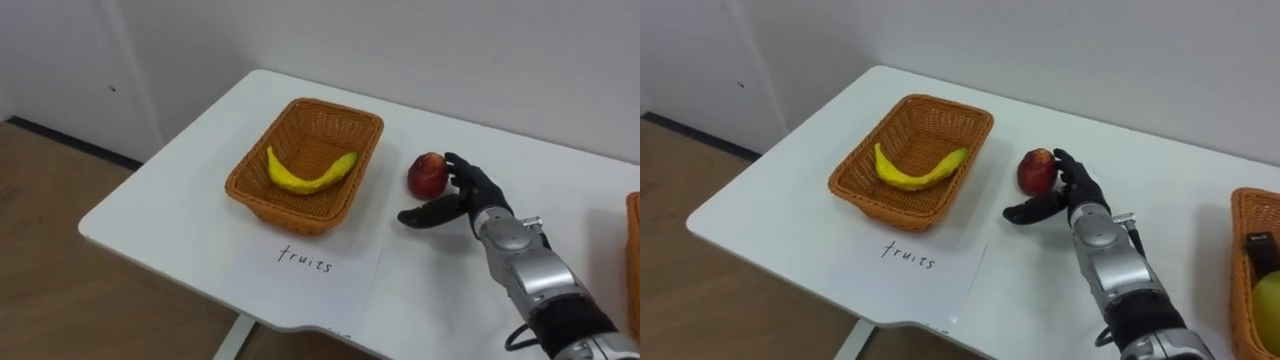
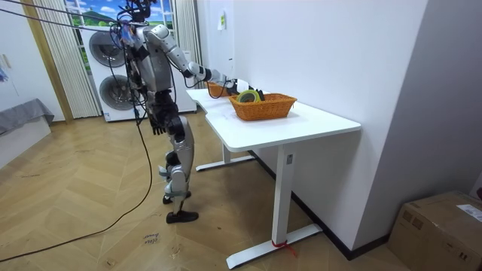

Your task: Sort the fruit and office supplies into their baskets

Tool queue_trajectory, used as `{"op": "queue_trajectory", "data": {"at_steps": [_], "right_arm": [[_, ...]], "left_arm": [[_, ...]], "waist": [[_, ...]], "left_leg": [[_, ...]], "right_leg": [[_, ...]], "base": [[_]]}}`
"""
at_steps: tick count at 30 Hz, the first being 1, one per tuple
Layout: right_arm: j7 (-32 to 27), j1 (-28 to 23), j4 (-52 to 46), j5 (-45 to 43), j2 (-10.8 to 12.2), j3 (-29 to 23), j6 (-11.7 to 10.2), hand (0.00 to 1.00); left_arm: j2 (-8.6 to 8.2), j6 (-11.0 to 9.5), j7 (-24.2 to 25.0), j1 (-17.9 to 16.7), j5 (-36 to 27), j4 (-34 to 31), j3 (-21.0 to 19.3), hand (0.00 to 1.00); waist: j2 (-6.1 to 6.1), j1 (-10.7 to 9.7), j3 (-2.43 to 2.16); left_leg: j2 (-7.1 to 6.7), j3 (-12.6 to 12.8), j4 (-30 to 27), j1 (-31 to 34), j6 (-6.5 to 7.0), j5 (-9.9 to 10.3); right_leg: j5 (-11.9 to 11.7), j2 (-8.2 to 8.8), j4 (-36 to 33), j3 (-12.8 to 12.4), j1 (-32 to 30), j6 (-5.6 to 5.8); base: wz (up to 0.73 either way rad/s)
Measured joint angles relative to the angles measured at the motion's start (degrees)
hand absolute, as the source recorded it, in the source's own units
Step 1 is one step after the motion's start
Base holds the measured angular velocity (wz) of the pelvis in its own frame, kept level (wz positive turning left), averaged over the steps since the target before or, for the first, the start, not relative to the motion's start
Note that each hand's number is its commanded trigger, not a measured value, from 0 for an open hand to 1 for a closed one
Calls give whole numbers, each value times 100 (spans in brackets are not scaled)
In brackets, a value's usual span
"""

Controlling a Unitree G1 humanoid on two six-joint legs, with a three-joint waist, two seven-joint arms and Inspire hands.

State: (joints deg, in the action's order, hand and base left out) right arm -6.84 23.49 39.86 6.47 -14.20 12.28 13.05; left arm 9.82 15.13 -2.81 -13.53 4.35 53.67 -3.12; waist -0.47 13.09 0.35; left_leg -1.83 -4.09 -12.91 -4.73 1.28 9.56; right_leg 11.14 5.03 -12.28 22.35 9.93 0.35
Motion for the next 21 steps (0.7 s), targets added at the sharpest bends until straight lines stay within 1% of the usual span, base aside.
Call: {"op": "queue_trajectory", "data": {"at_steps": [2, 5, 7, 10, 13, 16, 21], "right_arm": [[-1, 0, 28, -15, 0, 0, -29, 0], [-7, -1, 46, -17, 0, 0, -55, 0], [-7, -2, 53, -17, 0, 1, -55, 0], [-6, -2, 53, -16, 0, 2, -119, 0], [-5, -2, 67, -4, -1, 21, -154, 0], [-6, -2, 229, 2, 0, 67, -242, 0], [-11, -2, 298, 24, 0, 70, -249, 0]], "left_arm": [[0, -5, 0, 0, 0, 32, 0, 0], [4, -8, 2, 0, 1, 40, -6, 0], [10, -16, 4, 1, 20, 39, -6, 0], [25, -22, 5, 1, 23, 38, -6, 0], [33, -22, 5, -3, 21, 38, -6, 0], [36, -28, 5, -2, 19, 38, -6, 0], [37, -27, 1, -8, 18, 41, 3, 0]], "waist": [[21, 1, 19], [27, 4, 26], [25, 0, 24], [24, 14, 21], [45, 64, 15], [59, 115, 13], [110, 137, 41]], "left_leg": [[1, -8, -49, 4, 2, 1], [-9, -25, -80, 12, 2, 1], [-21, -39, -98, 7, 2, 2], [-18, -43, -128, 17, -2, 4], [-11, -75, -189, -2, -6, 5], [-10, -78, -209, -21, -6, 5], [-11, -86, -250, 4, -15, 19]], "right_leg": [[21, 9, -49, 50, 6, -3], [67, 64, -146, 77, -9, -10], [105, 94, -178, 123, -15, -9], [128, 98, -244, 122, -72, -22], [127, 96, -260, 122, -72, -28], [125, 101, -283, 121, -61, -30], [140, 114, -348, 122, -73, -42]], "base": [[6], [5], [8], [2], [0], [0], [0]]}}
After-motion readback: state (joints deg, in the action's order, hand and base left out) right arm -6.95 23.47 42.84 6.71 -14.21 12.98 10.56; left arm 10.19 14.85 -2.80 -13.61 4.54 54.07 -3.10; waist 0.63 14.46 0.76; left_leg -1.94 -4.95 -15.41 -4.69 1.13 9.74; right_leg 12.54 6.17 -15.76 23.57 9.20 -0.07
